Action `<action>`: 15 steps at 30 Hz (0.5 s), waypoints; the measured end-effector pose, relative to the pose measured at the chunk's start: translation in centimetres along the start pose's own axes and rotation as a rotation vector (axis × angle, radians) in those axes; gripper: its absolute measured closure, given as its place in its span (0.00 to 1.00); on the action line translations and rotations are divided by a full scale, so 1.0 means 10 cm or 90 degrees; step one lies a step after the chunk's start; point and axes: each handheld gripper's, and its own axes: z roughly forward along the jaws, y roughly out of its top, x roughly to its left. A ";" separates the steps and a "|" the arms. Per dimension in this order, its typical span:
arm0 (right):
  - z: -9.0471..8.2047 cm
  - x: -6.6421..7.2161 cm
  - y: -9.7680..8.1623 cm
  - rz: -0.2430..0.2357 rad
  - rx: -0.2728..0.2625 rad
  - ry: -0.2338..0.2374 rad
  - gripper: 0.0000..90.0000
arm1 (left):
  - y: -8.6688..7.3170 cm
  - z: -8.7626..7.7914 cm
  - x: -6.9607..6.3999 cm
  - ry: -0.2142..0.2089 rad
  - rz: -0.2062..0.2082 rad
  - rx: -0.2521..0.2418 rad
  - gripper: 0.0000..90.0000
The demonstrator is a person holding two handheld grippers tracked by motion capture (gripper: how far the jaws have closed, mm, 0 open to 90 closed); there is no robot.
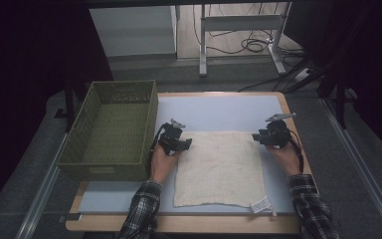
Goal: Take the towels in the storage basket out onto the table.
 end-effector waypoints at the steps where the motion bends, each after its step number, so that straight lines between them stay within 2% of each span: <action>1: 0.01 -0.01 0.01 0.000 -0.001 0.000 0.67 | 0.02 0.02 0.02 0.003 -0.006 -0.003 0.58; 9: 0.08 -0.11 0.08 0.005 0.005 -0.007 0.75 | 0.16 0.13 0.12 0.037 -0.016 -0.003 0.69; 12: 0.10 -0.14 0.12 0.000 0.006 -0.014 0.76 | 0.18 0.17 0.15 0.053 -0.006 0.008 0.71; 15: 0.11 -0.16 0.16 -0.003 0.007 -0.018 0.76 | 0.19 0.20 0.19 0.057 -0.013 0.013 0.71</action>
